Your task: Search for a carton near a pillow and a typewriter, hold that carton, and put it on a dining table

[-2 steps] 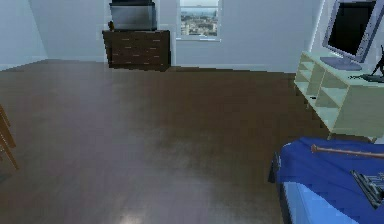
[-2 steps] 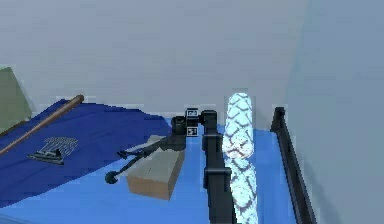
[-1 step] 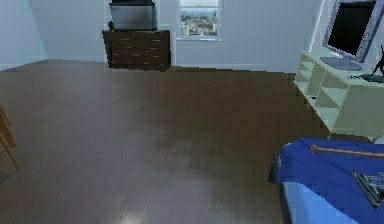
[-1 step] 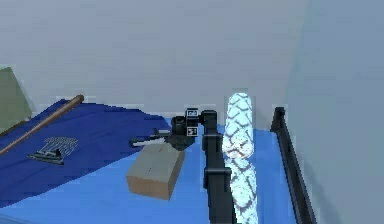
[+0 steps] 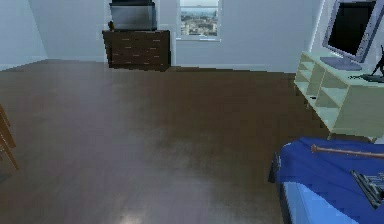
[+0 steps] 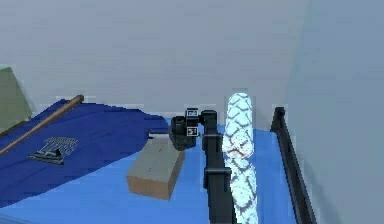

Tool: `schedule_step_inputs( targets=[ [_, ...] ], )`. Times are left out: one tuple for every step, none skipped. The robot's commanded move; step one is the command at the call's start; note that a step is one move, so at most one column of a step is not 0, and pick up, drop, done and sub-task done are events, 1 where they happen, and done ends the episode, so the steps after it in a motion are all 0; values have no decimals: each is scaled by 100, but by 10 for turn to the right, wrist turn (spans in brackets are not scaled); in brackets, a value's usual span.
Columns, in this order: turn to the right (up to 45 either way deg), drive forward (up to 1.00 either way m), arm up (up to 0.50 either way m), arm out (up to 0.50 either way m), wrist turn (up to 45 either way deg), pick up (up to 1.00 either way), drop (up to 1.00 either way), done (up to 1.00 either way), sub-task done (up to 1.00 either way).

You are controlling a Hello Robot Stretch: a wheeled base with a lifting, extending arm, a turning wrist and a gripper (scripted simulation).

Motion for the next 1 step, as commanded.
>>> schedule_step_inputs(
  targets=[
    [0, 0, -30, 0, 0, 0, 0, 0, 0]
  ],
)
